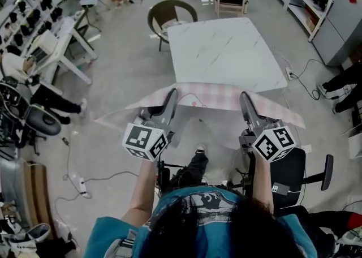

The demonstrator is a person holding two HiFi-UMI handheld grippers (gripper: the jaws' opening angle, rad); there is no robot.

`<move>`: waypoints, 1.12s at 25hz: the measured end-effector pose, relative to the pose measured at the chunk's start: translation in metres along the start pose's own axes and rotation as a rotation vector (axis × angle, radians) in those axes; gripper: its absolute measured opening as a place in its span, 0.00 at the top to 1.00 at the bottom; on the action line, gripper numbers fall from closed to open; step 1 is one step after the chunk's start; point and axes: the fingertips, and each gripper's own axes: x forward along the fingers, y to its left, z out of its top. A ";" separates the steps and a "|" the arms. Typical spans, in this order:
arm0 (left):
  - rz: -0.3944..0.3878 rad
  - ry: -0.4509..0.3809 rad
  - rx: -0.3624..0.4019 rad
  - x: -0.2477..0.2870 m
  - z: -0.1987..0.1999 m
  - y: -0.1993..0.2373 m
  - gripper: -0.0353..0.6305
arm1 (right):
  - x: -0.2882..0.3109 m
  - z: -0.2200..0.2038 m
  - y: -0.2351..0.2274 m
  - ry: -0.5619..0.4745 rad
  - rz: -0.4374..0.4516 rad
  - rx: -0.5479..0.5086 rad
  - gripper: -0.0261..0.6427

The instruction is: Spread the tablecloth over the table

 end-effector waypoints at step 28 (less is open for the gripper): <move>-0.143 -0.168 0.077 0.276 0.100 0.185 0.85 | 0.285 0.149 -0.144 -0.092 0.034 -0.142 0.89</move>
